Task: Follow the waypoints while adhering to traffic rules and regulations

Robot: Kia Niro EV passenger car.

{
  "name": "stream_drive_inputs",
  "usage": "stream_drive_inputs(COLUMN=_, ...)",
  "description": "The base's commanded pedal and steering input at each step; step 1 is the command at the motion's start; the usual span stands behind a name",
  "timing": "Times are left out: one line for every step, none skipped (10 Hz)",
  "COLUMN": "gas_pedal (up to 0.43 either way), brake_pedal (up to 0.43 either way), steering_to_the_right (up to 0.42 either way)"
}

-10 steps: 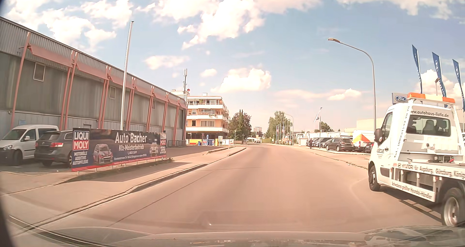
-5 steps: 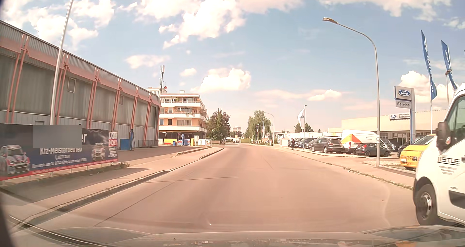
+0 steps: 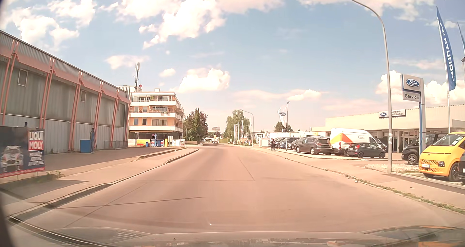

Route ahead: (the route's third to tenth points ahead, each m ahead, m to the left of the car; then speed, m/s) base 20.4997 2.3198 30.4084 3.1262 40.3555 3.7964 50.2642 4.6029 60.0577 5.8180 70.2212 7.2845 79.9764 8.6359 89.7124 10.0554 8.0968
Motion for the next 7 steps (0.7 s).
stream_drive_inputs(gas_pedal=0.177, brake_pedal=0.018, steering_to_the_right=0.053)
stream_drive_inputs(gas_pedal=0.177, brake_pedal=0.018, steering_to_the_right=0.038)
stream_drive_inputs(gas_pedal=0.177, brake_pedal=0.018, steering_to_the_right=0.024)
stream_drive_inputs(gas_pedal=0.177, brake_pedal=0.018, steering_to_the_right=0.021)
stream_drive_inputs(gas_pedal=0.177, brake_pedal=0.018, steering_to_the_right=0.02)
stream_drive_inputs(gas_pedal=0.177, brake_pedal=0.018, steering_to_the_right=0.018)
stream_drive_inputs(gas_pedal=0.177, brake_pedal=0.018, steering_to_the_right=0.011)
